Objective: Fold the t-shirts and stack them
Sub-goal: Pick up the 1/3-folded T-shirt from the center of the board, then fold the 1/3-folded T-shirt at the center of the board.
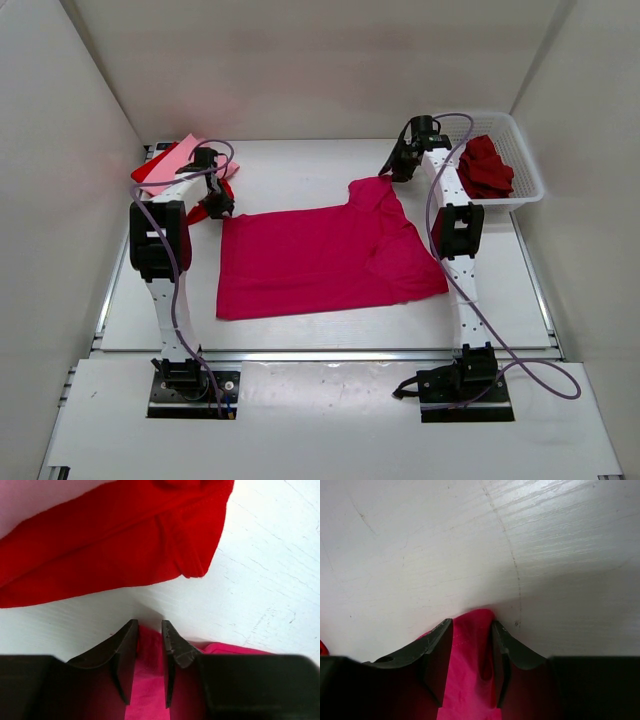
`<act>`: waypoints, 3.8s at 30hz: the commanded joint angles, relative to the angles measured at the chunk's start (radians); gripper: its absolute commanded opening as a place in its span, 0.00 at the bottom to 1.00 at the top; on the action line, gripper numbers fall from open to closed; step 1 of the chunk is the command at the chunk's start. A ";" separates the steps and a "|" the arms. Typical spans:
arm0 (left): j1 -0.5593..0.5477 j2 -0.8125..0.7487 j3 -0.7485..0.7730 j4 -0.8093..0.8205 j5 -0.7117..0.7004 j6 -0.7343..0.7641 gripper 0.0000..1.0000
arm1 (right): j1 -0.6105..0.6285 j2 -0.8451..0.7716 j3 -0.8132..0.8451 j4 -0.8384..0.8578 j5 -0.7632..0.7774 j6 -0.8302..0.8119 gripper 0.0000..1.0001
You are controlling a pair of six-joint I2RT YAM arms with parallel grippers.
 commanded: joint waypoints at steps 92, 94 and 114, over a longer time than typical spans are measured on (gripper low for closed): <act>-0.014 -0.641 -0.459 -0.005 0.074 -0.016 0.00 | 0.010 -1.287 -1.608 0.461 0.088 -0.403 0.00; -0.011 -0.672 -0.507 0.005 0.076 -0.022 0.00 | 0.002 -1.329 -1.653 0.455 0.090 -0.395 0.01; -0.002 -0.823 -0.732 -0.025 0.028 0.007 0.02 | -0.058 -1.622 -1.963 0.438 0.085 -0.357 0.00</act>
